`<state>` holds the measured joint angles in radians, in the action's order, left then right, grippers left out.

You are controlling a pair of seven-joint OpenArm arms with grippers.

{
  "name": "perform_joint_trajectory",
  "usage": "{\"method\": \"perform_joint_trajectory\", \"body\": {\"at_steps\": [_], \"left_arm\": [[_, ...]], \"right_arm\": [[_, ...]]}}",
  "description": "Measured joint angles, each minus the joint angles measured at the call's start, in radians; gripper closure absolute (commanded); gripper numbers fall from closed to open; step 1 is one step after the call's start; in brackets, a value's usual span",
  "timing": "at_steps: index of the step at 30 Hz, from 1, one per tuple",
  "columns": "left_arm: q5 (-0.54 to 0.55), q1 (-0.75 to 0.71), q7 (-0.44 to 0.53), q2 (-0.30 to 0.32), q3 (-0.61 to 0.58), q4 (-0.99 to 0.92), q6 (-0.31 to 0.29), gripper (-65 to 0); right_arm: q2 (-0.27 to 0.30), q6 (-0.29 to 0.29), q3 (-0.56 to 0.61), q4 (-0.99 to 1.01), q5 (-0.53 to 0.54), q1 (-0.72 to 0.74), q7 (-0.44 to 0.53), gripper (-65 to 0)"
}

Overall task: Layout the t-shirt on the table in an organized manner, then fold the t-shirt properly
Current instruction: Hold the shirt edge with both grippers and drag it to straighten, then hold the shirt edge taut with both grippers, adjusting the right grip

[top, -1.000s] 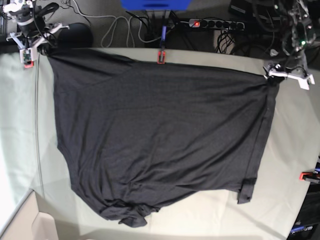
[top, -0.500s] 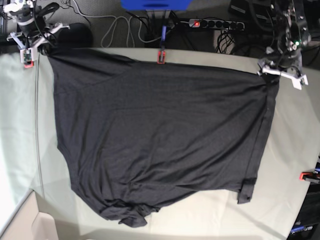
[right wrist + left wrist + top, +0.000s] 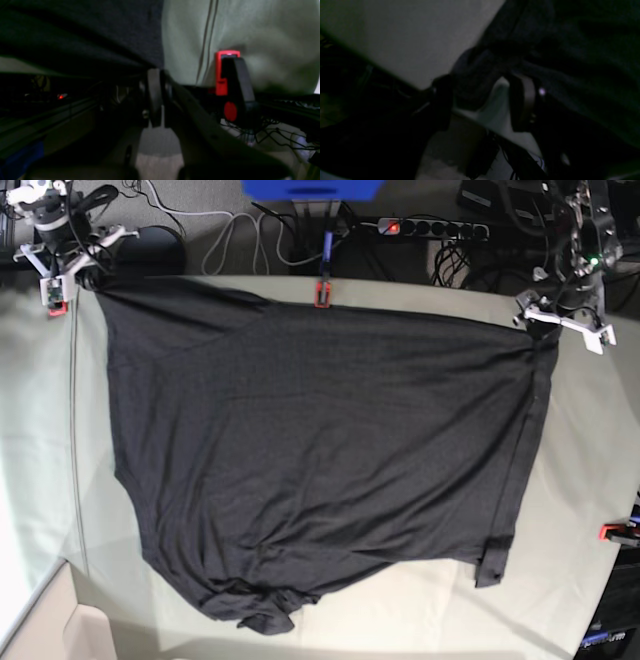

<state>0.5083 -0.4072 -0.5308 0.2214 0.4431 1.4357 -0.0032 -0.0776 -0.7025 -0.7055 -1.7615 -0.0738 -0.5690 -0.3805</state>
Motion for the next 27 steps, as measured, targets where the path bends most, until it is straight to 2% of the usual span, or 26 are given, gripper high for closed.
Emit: {"method": "perform_joint_trajectory", "body": {"at_steps": [6, 12, 15, 19, 27], "left_arm": [[-0.003, 0.0, 0.0, 0.0, 0.0, -0.001, 0.0, 0.0], [0.005, -0.003, -0.001, -0.001, 0.007, 0.014, 0.0, 0.0], [0.018, -0.008, -0.006, -0.026, 0.106, 0.053, -0.003, 0.0], [0.09, -0.011, -0.013, -0.076, 0.245, 0.052, -0.004, 0.0], [0.129, 0.053, -0.011, -0.072, 0.288, -0.012, -0.004, 0.0]], "right_arm": [[0.0, 0.0, 0.0, 0.0, 0.0, 0.0, 0.0, 0.0], [0.0, 0.0, 0.0, 0.0, 0.0, 0.0, 0.0, 0.0], [0.0, 0.0, 0.0, 0.0, 0.0, 0.0, 0.0, 0.0], [0.003, 0.0, -0.001, 0.046, 0.0, 0.016, 0.001, 0.0], [0.016, 0.0, -0.004, 0.146, -0.001, 0.043, 0.0, 0.0]]}}
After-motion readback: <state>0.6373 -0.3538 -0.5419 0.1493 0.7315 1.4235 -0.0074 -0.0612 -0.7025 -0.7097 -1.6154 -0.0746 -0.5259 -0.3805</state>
